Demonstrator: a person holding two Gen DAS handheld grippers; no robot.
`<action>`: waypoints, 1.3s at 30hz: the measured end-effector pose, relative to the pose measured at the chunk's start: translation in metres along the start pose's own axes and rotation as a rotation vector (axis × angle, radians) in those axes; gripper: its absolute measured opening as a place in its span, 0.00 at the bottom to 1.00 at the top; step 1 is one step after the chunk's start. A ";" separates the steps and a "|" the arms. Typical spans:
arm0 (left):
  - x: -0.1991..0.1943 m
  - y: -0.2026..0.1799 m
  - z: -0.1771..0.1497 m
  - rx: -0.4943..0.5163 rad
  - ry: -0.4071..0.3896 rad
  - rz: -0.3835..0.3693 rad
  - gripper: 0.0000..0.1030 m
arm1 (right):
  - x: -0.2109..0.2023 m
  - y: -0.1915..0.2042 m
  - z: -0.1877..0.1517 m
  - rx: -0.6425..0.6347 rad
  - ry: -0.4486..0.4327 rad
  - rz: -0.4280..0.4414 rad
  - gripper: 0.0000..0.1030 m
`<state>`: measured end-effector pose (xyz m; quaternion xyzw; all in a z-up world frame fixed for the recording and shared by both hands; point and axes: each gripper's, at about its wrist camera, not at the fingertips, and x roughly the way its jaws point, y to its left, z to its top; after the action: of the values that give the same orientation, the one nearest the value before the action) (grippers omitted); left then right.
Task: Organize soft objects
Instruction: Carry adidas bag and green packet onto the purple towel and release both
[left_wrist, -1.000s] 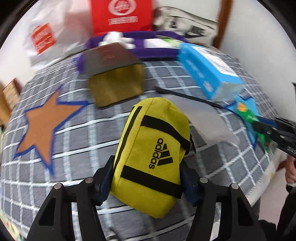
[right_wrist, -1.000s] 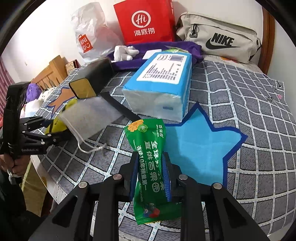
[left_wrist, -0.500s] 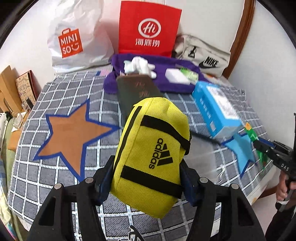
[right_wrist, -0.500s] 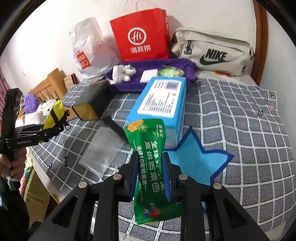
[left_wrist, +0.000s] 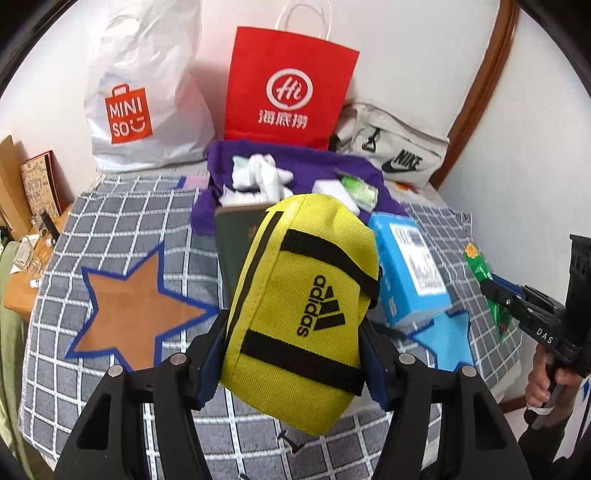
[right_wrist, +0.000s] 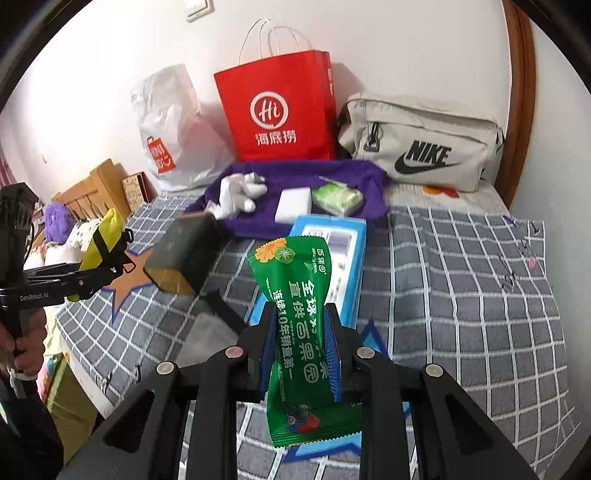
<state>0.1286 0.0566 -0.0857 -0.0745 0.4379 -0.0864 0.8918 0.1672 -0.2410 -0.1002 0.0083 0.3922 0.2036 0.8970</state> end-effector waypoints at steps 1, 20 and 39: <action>0.000 0.001 0.004 -0.005 -0.004 0.000 0.59 | 0.002 0.000 0.005 0.004 -0.001 -0.001 0.24; 0.024 0.017 0.072 -0.056 -0.031 0.001 0.60 | 0.029 -0.016 0.082 0.012 -0.033 -0.023 0.24; 0.080 0.027 0.152 -0.097 0.009 0.024 0.60 | 0.108 -0.039 0.167 0.003 -0.040 0.050 0.24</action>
<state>0.2996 0.0744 -0.0613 -0.1120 0.4465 -0.0548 0.8860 0.3649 -0.2130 -0.0671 0.0236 0.3740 0.2254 0.8993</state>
